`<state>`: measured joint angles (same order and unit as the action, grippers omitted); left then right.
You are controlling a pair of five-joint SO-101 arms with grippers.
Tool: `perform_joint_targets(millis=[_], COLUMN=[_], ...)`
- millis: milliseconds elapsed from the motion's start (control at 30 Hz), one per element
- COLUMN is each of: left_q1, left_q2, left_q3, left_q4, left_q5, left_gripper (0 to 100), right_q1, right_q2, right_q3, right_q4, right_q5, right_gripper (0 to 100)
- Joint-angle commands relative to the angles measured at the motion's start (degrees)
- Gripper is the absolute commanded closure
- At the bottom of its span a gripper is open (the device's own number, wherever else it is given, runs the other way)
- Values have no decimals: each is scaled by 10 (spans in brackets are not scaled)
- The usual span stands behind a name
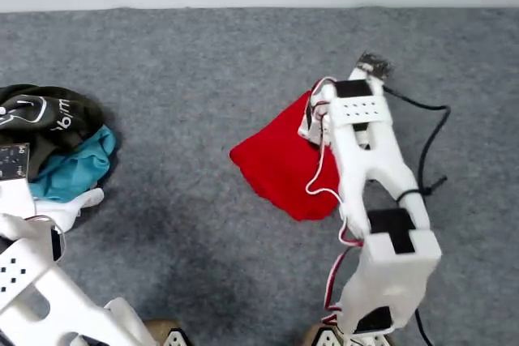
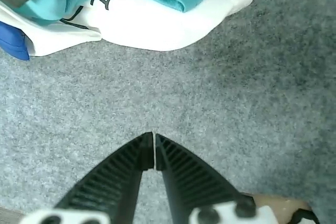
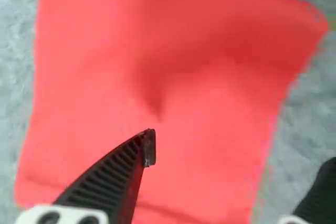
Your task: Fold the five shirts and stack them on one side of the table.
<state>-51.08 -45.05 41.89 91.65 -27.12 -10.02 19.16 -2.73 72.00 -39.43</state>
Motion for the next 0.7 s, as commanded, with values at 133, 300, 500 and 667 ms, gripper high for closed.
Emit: perform_joint_targets(millis=[133,300,500,667], left_q1=[-4,-4,-2,-4], left_q2=[-12,-12,-12,-12], left_q3=[-9,-6,-6,-7], left_q4=[2,-1,-2,2], left_q5=[4,4,4,4], left_gripper=[984,984,984,984], right_q1=[-13,-23,-9,17], right_q2=[92,131,128,124], right_q3=[-6,-7,-7,-7], right_q4=[-128,-140,-110,-92], right_q5=[-4,-3,-1,59], right_gripper=[680,725,853,976])
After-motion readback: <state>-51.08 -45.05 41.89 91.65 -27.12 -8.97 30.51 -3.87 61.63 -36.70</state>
